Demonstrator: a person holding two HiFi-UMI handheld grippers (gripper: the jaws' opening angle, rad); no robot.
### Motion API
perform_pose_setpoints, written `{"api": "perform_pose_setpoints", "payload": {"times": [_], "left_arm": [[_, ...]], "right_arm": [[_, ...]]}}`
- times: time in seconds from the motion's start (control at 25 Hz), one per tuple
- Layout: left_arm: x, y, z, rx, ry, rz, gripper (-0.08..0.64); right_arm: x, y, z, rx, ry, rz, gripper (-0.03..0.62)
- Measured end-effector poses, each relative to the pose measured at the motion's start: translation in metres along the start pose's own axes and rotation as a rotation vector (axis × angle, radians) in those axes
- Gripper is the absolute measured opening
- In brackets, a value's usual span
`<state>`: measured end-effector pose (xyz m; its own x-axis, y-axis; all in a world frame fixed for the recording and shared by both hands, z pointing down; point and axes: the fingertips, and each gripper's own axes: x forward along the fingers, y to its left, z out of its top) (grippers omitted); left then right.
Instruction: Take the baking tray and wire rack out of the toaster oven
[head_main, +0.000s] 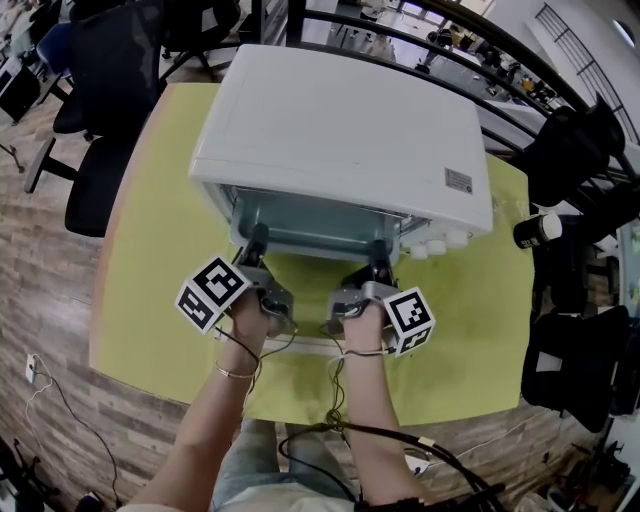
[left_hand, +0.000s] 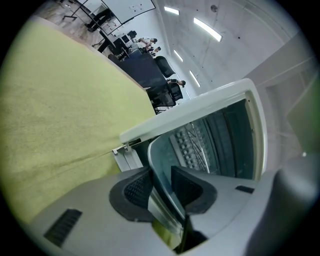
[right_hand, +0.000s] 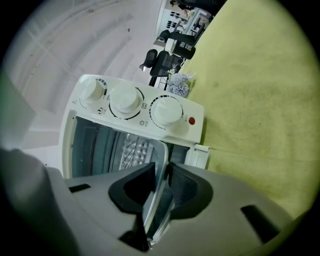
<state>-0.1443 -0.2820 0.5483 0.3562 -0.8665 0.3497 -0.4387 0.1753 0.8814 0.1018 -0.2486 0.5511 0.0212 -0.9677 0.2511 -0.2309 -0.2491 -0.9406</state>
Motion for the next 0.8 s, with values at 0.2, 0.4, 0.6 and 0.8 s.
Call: {"api": "perform_pose_setpoints", "payload": {"times": [0.2, 0.4, 0.6, 0.8], "left_arm": [[-0.007, 0.001, -0.001, 0.004, 0.002, -0.007, 0.107], [-0.015, 0.001, -0.003, 0.004, 0.004, -0.011, 0.107], [-0.022, 0.002, -0.005, 0.0, 0.005, -0.011, 0.107], [-0.029, 0.003, -0.008, 0.0, 0.002, -0.014, 0.107]], "right_arm": [[-0.007, -0.001, -0.002, 0.001, 0.001, 0.001, 0.077], [-0.015, -0.001, -0.004, -0.001, 0.008, -0.001, 0.078], [-0.023, -0.002, -0.005, 0.0, 0.01, 0.001, 0.078], [-0.031, -0.002, -0.006, 0.001, 0.015, 0.005, 0.078]]}}
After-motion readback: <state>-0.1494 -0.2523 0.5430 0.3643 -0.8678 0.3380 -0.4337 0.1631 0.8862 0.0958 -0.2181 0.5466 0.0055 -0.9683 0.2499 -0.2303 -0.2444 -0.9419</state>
